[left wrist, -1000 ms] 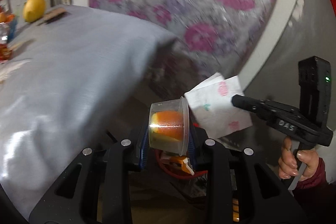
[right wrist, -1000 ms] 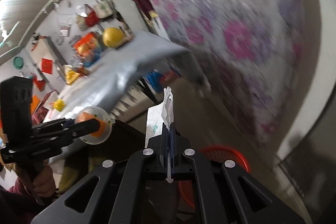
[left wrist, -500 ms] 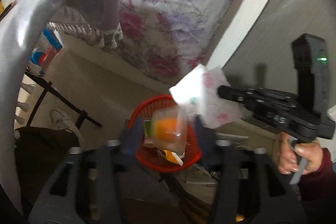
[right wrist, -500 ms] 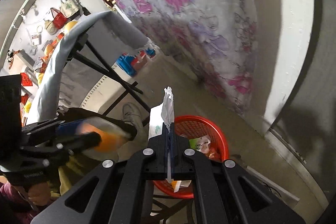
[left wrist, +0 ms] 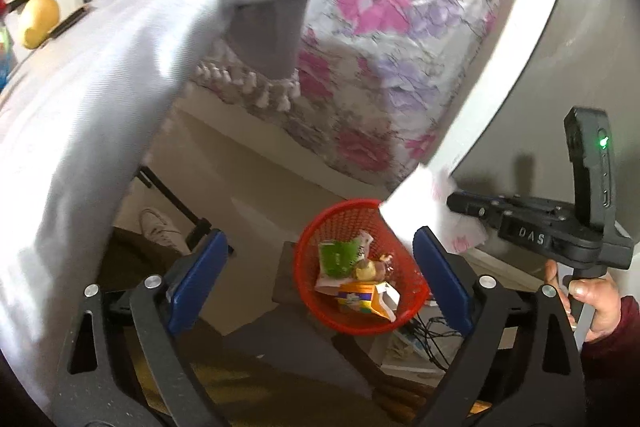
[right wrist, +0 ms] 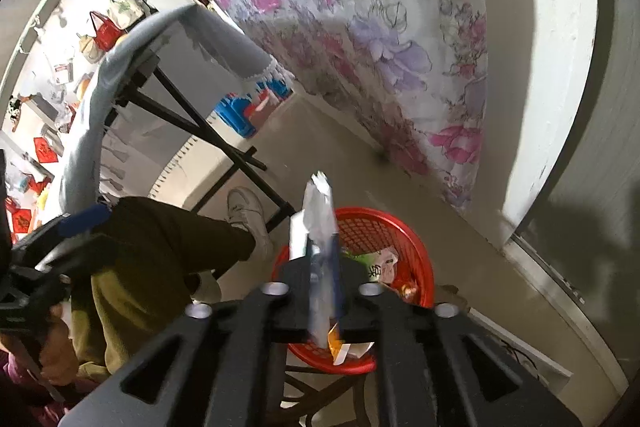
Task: Collect trash
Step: 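Open both grippers to drop the cup and tissue into the basket, then move both grippers back over the table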
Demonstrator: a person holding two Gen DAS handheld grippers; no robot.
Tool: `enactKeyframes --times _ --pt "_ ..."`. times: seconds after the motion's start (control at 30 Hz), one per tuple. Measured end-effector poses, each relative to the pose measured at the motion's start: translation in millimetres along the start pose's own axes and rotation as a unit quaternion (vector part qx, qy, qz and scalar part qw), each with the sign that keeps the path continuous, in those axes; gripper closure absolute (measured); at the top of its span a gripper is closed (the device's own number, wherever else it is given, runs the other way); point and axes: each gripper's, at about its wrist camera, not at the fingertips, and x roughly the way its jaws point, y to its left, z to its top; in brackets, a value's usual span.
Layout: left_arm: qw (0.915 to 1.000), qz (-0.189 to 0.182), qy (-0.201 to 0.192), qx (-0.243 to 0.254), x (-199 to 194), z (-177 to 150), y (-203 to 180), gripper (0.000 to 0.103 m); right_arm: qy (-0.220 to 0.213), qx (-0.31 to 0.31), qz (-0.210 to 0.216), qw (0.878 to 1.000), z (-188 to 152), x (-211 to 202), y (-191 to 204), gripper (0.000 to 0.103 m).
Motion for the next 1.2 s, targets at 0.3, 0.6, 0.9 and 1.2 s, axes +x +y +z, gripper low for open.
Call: enactKeyframes --times 0.3,0.6,0.9,1.2 --pt "0.9989 0.037 -0.03 0.004 -19 -6 2 0.009 -0.032 -0.02 0.007 0.999 9 -23 16 0.062" --pt "0.9952 0.067 -0.071 0.006 -50 -13 7 0.007 -0.063 -0.053 0.033 0.996 20 -47 55 0.052" --pt "0.9899 0.083 -0.11 -0.033 -85 -22 34 0.007 -0.092 -0.105 0.065 0.988 29 -73 119 0.048" --pt "0.9783 0.102 -0.15 -0.1 -124 -36 90 0.007 -0.094 -0.162 0.099 0.977 35 -76 197 0.046"
